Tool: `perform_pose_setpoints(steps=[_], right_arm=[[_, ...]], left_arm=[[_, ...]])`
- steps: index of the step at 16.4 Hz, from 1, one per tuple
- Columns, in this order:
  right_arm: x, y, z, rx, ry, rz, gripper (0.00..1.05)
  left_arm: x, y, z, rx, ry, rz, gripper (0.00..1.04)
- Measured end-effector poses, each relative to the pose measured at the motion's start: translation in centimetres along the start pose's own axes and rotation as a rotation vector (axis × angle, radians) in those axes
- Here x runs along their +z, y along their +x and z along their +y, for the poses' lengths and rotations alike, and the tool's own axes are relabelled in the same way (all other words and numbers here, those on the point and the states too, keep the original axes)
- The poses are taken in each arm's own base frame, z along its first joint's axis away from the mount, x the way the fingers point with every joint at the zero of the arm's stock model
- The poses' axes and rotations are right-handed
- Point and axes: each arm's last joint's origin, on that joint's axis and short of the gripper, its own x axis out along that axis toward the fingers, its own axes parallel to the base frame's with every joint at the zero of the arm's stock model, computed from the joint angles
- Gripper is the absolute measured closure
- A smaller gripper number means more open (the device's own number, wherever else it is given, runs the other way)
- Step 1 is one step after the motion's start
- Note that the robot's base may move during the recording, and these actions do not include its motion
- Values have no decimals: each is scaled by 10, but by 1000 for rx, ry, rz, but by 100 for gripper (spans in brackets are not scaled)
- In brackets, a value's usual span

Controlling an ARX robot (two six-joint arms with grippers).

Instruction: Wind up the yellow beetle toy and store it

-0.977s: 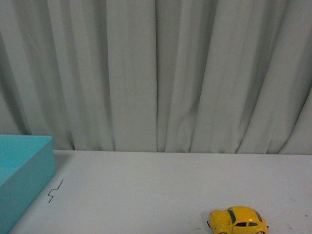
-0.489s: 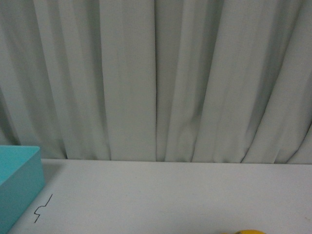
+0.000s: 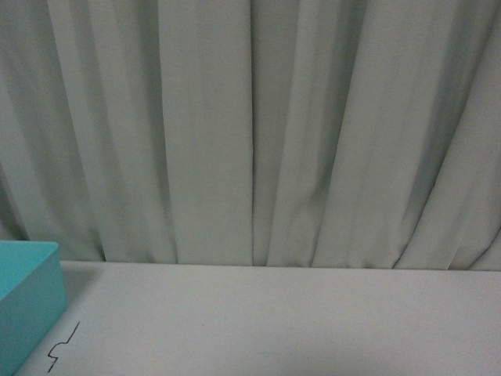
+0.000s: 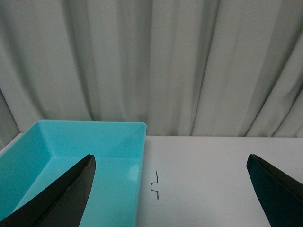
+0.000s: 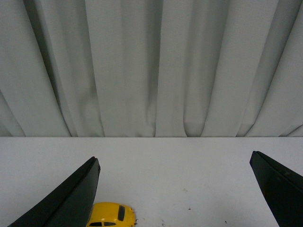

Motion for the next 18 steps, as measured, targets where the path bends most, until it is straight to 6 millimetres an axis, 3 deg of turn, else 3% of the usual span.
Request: perform_pose_setpoints(steps=[7, 9, 11, 12, 14, 18], right_arm=[[0, 0, 0, 0, 0, 0, 7], [18, 5, 1, -175, 1, -171, 7], [22, 20, -7, -310, -34, -185, 7], [27, 30, -9, -277, -66, -206, 7], [59, 63, -22, -127, -136, -288, 7], [54, 109, -22, 227, -267, -156, 7]], left_arm=[[0, 0, 0, 0, 0, 0, 7], [0, 0, 0, 0, 0, 0, 7], [0, 0, 0, 0, 0, 0, 7], [0, 0, 0, 0, 0, 0, 7], [0, 0, 0, 0, 0, 0, 7], [0, 0, 0, 0, 0, 0, 7]])
